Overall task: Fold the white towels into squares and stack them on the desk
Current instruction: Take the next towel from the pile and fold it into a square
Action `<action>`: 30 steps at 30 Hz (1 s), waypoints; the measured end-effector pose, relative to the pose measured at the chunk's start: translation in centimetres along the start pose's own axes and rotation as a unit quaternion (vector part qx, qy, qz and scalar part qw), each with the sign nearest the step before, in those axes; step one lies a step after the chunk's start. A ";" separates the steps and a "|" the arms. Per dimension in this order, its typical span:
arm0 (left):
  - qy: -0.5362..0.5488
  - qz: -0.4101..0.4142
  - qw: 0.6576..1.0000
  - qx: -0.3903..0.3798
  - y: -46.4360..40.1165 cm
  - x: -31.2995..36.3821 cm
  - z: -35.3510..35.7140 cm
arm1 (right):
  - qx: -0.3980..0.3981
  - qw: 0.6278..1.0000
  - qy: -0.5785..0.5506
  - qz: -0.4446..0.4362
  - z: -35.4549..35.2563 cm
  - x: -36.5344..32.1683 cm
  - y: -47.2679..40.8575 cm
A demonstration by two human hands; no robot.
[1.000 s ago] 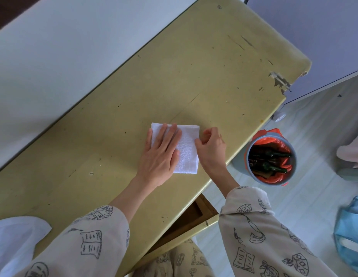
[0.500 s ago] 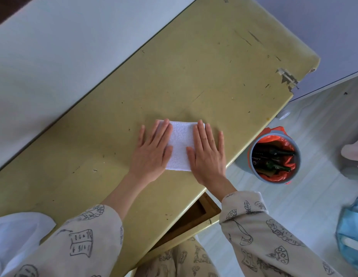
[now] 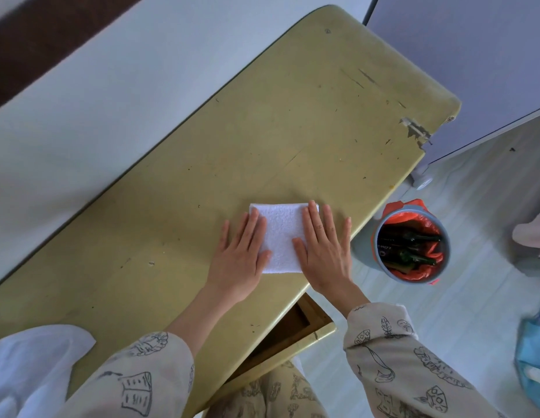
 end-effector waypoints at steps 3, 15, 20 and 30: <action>0.008 0.006 1.000 -0.010 0.2 1.5 0.5 | 0.021 0.994 -0.098 0.040 -0.4 1.7 2.0; -0.002 0.052 0.997 -0.064 3.7 4.4 0.8 | -0.118 0.759 -0.510 0.387 0.9 5.2 6.9; 0.022 0.108 0.991 -0.075 5.6 5.3 0.8 | -0.114 0.776 -0.506 0.359 0.1 4.0 9.1; 0.286 0.112 0.944 -0.119 10.7 7.8 -4.6 | 0.043 0.748 -0.535 0.391 -4.9 4.2 23.4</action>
Point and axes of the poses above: each hand's wrist, its own y-axis away from the middle knuckle, its own z-axis out of the palm, x = y × z, the point moved 7 cm from there along -y, towards the middle knuckle, and after that the axes turned 5 degrees about y, right-handed, at the moved point
